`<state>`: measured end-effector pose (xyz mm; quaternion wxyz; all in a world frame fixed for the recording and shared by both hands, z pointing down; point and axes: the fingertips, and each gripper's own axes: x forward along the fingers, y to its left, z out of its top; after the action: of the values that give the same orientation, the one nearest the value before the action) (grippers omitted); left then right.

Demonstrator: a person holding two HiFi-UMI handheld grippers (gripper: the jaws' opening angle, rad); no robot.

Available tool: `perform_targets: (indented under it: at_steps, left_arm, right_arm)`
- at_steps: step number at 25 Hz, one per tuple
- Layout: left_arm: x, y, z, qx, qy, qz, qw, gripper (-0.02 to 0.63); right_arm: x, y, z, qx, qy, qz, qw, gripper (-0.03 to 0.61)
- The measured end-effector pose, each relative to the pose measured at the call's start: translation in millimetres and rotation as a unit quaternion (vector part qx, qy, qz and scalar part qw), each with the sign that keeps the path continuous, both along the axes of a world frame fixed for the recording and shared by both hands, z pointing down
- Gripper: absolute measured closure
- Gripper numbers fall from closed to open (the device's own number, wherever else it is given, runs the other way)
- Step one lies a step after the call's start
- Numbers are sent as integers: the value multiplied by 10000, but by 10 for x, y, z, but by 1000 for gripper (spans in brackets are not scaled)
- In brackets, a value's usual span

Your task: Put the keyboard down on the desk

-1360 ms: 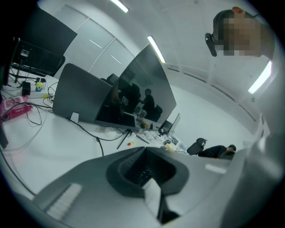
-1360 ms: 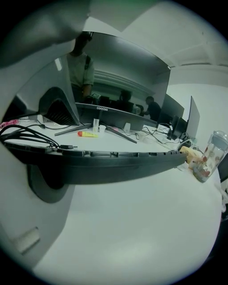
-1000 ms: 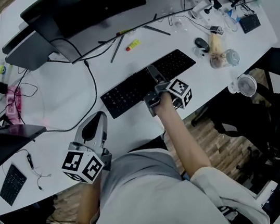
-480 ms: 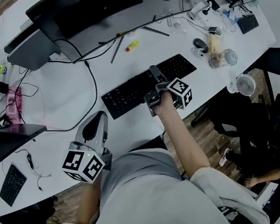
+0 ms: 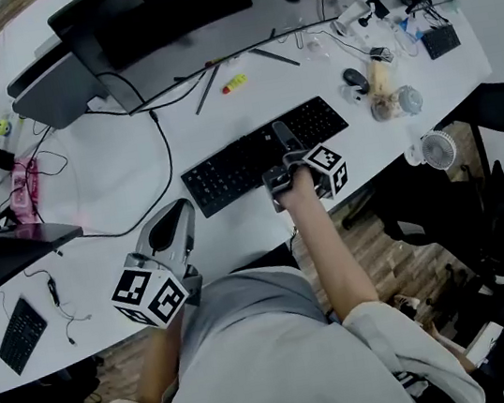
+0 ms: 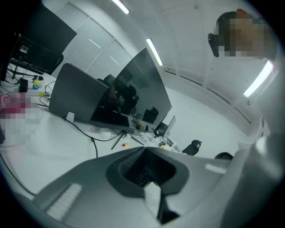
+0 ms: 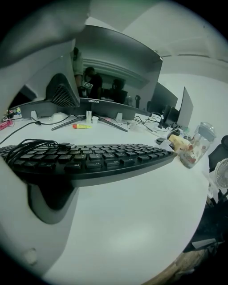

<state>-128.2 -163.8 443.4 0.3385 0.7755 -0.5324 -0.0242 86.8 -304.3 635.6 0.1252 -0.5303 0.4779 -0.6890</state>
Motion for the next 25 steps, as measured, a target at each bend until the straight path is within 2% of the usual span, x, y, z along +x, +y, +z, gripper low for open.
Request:
perform_targets:
  at_steps: [16, 25]
  left_arm:
    - [115, 88, -26, 6, 56, 109, 9999, 614]
    - [168, 104, -49, 30, 49, 151, 9999, 614]
  right_arm:
    - [80, 168, 43, -71, -374, 173, 9991, 64]
    - [126, 259, 71, -167, -392, 192, 9989, 64]
